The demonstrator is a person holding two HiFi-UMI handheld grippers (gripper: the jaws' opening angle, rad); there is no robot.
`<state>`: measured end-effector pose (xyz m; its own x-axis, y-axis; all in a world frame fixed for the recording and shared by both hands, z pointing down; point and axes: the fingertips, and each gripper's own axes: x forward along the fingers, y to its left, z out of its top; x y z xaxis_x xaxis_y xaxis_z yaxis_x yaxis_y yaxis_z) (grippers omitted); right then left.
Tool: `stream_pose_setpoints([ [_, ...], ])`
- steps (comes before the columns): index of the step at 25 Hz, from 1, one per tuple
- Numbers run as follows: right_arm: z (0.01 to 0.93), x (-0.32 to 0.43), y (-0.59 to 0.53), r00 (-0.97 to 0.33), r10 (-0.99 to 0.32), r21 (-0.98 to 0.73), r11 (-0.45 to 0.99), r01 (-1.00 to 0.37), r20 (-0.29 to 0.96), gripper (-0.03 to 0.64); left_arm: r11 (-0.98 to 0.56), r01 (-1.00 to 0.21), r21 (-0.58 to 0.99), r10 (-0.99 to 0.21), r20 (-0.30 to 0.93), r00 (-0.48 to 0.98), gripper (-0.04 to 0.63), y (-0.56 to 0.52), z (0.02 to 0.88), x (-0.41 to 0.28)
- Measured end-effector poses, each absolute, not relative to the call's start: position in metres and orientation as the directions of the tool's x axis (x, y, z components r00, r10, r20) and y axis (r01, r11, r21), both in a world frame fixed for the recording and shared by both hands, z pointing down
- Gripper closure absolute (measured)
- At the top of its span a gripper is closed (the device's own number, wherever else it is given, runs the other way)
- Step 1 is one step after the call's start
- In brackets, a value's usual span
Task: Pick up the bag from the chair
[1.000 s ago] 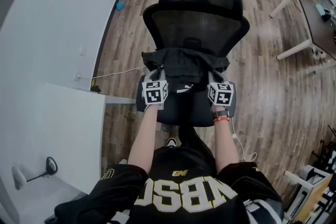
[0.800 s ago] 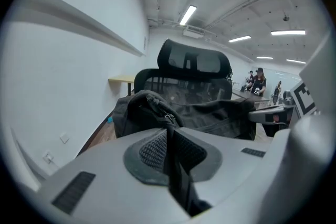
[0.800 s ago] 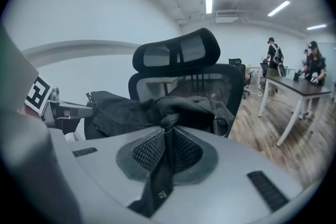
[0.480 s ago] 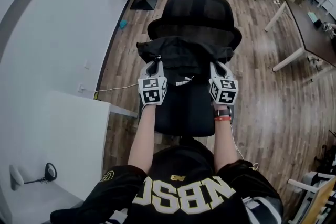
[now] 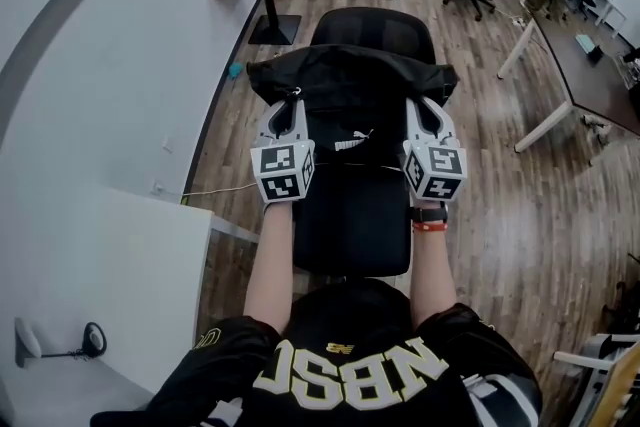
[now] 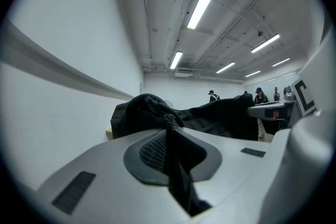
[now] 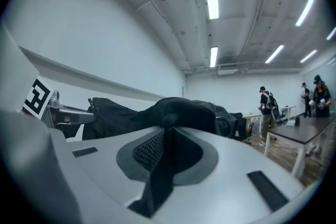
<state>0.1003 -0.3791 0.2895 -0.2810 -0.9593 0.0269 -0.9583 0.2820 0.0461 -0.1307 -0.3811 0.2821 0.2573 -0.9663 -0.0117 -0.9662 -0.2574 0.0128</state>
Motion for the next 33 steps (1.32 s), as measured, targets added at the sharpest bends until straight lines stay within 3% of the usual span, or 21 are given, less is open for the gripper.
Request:
stream_pose_setpoints([
  [12, 0.223, 0.102, -0.370, -0.256, -0.962, 0.104, 0.246, -0.964, -0.100, 0.572, -0.263, -0.964, -0.039, -0.948, -0.174, 0.266, 0.560, -0.375, 0.210, -0.125],
  [26, 0.237, 0.104, -0.354, -0.278, -0.958, 0.087, 0.271, -0.959, -0.075, 0.571, -0.298, -0.954, -0.016, -0.938, -0.178, 0.296, 0.558, -0.365, 0.218, -0.117],
  [33, 0.257, 0.080, -0.362, -0.373, -0.928, 0.169, 0.368, -0.914, -0.001, 0.571, -0.311, -0.950, -0.012, -0.934, -0.179, 0.308, 0.558, -0.367, 0.235, -0.135],
])
